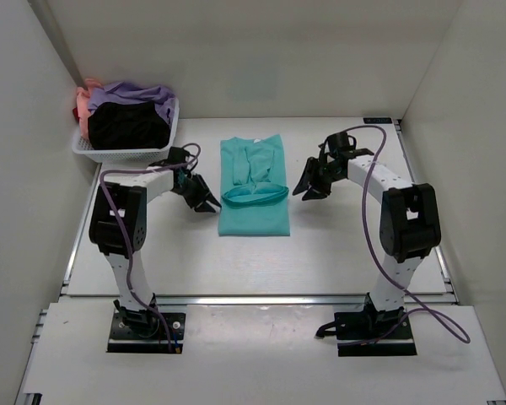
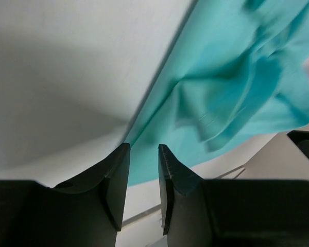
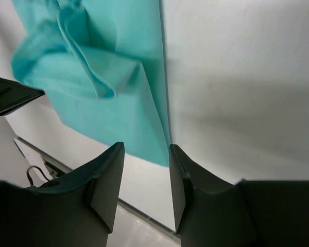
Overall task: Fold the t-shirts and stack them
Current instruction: Grab one side of the 2/3 rectangular tshirt with both arms, then fold the long partially folded tshirt into a neat square
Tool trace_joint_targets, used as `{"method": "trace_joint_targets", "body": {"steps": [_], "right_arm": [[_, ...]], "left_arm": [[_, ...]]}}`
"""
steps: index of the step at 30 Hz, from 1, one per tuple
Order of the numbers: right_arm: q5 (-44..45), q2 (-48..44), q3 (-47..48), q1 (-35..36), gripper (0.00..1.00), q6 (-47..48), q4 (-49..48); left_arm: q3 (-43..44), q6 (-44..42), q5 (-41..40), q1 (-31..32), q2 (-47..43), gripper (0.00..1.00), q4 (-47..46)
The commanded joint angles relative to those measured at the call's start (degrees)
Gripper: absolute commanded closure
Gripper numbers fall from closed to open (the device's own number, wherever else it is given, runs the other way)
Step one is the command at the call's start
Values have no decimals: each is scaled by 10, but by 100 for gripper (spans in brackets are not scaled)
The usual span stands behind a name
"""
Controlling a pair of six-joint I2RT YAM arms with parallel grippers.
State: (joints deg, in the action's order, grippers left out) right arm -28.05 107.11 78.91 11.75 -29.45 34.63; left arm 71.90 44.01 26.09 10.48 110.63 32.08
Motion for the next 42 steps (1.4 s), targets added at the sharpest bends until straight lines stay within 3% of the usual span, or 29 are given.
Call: {"method": "trace_joint_targets", "body": {"steps": [1, 7, 9, 19, 23, 24, 26, 28, 37, 42], "right_arm": [[9, -50, -56, 25, 63, -4, -37], [41, -85, -148, 75, 58, -25, -76], [46, -89, -172, 85, 54, -36, -81], [65, -75, -218, 100, 52, -53, -109], [46, -48, -209, 103, 54, -52, -121], [43, -38, -200, 110, 59, -43, -118], [37, -31, -192, 114, 99, -45, -117], [31, -38, -191, 116, 99, -46, -108], [6, -179, -185, 72, 100, -47, -48], [2, -248, -209, 79, 100, -44, -9]], "left_arm": [[-58, 0, -12, 10, -74, 61, -11], [-155, 3, -27, 38, -133, 55, -42], [-165, 12, -36, 52, -141, 45, -42], [-161, 28, -93, 92, -119, 44, -65], [-169, 37, -104, 101, -108, 55, -77], [-170, 37, -105, 101, -109, 61, -81], [-171, 33, -109, 99, -112, 88, -80], [-173, 28, -114, 100, -118, 100, -76], [-147, 25, -85, 85, -229, 100, -7], [-195, 41, -68, 103, -322, 100, 18]]}}
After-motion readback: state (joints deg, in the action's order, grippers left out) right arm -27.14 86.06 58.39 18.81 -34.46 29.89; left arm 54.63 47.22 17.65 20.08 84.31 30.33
